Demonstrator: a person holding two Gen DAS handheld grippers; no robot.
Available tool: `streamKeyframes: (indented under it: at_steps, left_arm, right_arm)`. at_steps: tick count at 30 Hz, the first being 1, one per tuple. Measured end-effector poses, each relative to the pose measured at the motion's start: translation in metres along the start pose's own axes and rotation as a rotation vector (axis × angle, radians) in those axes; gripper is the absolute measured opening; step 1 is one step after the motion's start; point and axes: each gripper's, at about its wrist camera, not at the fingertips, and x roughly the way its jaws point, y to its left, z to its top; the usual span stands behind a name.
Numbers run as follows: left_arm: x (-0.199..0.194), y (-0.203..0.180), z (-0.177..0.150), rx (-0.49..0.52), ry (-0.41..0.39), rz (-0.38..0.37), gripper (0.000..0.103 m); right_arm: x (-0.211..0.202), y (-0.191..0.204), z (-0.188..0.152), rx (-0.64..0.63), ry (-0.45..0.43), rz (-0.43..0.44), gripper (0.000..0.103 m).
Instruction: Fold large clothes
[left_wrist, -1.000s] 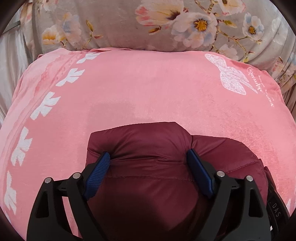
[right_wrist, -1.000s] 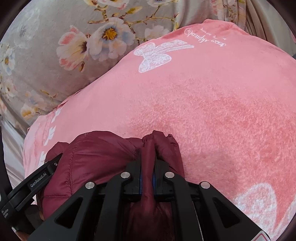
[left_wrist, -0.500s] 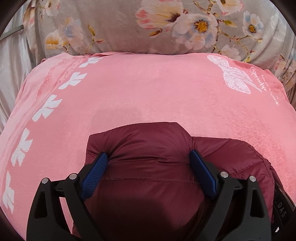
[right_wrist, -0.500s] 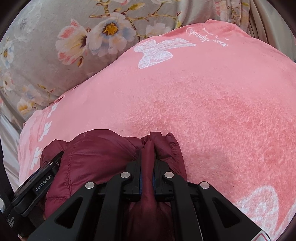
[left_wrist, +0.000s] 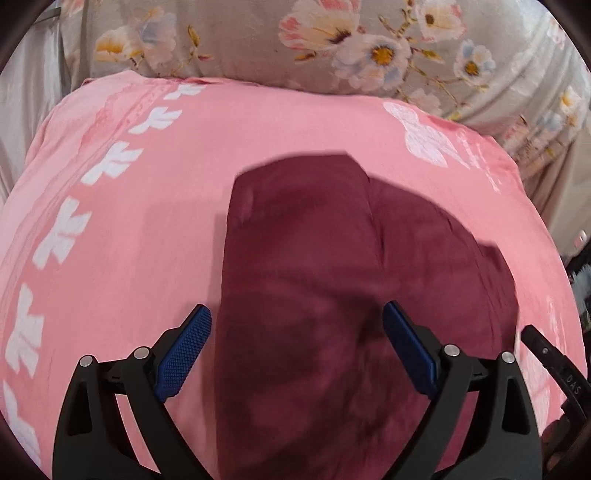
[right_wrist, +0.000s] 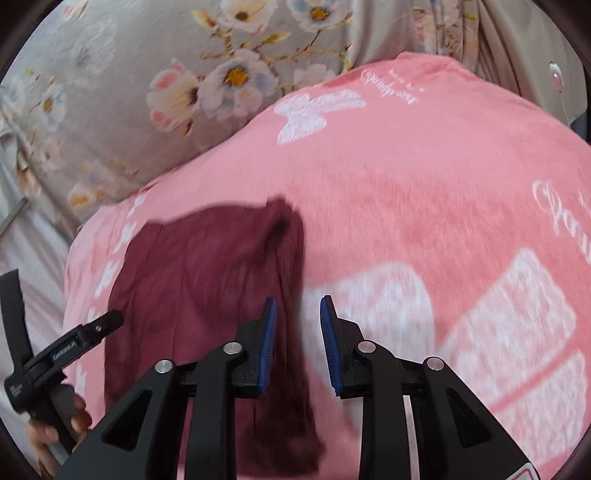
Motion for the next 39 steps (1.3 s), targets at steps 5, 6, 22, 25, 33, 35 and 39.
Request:
streamKeyframes:
  at_steps: [5, 6, 22, 25, 33, 35, 39]
  left_arm:
    - [-0.021, -0.007, -0.049, 0.023, 0.056, -0.036, 0.091]
    - [-0.021, -0.008, -0.053, 0.032, 0.062, -0.026, 0.091]
    - [-0.014, 0.004, -0.089, 0.025, 0.083, 0.041, 0.091]
    - [-0.013, 0.003, -0.091, 0.022, 0.081, 0.042, 0.092]
    - [-0.01, -0.002, -0.093, 0.036, 0.063, 0.062, 0.092]
    - [-0.01, -0.001, -0.093, 0.034, 0.063, 0.06, 0.092]
    - [-0.009, -0.002, -0.093, 0.032, 0.066, 0.057, 0.092]
  right_arm:
    - [-0.011, -0.004, -0.045, -0.013, 0.097, 0.06, 0.036]
    - [-0.009, -0.003, -0.052, -0.019, 0.106, 0.055, 0.029]
    - [-0.011, -0.029, -0.093, 0.095, 0.09, 0.075, 0.005]
    - [-0.011, -0.027, -0.095, 0.075, 0.081, 0.065, 0.005]
    - [-0.013, -0.032, -0.1, 0.088, 0.074, 0.085, 0.005]
    - [-0.016, -0.033, -0.102, 0.089, 0.076, 0.082, 0.005]
    - [-0.023, -0.038, -0.104, 0.104, 0.077, 0.073, 0.005]
